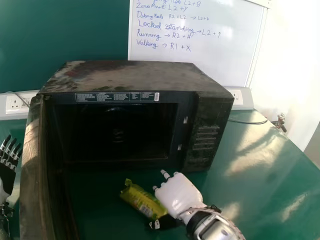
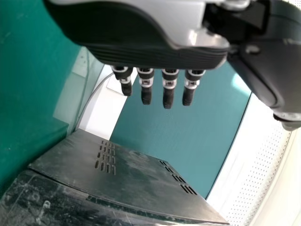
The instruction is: Put biscuit inside oven
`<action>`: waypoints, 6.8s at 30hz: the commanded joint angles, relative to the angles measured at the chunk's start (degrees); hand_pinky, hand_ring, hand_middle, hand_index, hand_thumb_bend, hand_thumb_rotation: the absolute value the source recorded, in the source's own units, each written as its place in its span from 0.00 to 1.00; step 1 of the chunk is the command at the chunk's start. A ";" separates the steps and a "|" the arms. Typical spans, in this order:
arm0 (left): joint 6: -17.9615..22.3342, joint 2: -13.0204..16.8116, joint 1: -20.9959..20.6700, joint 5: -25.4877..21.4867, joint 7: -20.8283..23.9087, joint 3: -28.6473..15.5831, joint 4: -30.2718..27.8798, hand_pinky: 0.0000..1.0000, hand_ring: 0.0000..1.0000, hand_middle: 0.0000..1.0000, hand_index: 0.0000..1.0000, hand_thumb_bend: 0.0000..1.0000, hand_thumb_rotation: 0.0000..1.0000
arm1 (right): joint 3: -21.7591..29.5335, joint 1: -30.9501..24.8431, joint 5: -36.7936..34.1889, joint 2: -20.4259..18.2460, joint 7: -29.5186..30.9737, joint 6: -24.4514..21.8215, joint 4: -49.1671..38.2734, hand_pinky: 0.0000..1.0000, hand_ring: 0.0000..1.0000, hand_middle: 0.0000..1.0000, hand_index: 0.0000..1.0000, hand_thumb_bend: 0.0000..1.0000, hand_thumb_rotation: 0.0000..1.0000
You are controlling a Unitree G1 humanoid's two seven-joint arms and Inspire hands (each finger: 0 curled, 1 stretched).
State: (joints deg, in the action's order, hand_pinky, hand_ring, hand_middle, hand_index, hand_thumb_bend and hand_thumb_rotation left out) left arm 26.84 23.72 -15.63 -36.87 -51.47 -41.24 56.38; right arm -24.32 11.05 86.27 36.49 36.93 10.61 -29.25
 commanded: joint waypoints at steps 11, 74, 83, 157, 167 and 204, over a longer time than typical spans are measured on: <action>0.22 -5.77 3.65 -0.70 -0.15 0.14 2.43 0.03 0.42 0.59 0.74 0.86 0.76 | -2.00 -0.69 3.41 -1.71 -2.77 1.44 2.86 0.41 0.49 0.64 0.81 1.00 0.85; -0.25 -5.73 3.84 -0.79 -0.10 0.15 2.20 0.05 0.42 0.59 0.77 0.94 0.71 | -3.16 8.69 -11.92 -3.87 10.60 -3.22 13.85 0.53 0.51 0.48 0.49 0.53 0.00; -0.20 -5.89 3.95 -0.63 0.37 0.29 1.82 0.05 0.42 0.59 0.78 0.93 0.71 | -1.04 7.48 -13.77 -4.70 7.31 -5.21 12.91 0.61 0.55 0.50 0.48 0.53 0.00; 0.68 -6.27 3.53 -0.28 0.41 0.58 2.42 0.05 0.41 0.57 0.68 0.93 0.70 | 4.98 16.48 -18.53 -13.45 -5.00 -8.35 13.54 0.50 0.52 0.45 0.54 0.52 0.00; 0.55 -6.05 3.39 -0.40 0.16 0.43 2.89 0.05 0.41 0.58 0.72 0.93 0.70 | 2.66 20.41 -18.10 -14.90 -8.00 -8.90 19.94 0.47 0.50 0.45 0.54 0.52 0.00; 0.06 -6.20 3.41 -0.73 -0.38 0.29 2.78 0.06 0.40 0.57 0.68 0.96 0.68 | -2.26 33.98 -24.86 -19.73 -17.84 -10.57 41.67 0.63 0.56 0.49 0.50 0.53 0.00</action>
State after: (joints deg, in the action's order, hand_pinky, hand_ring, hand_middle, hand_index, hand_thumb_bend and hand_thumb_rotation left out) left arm 27.01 23.11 -15.87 -37.15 -51.55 -41.22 55.66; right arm -26.39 42.85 62.25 17.44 20.21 0.13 11.38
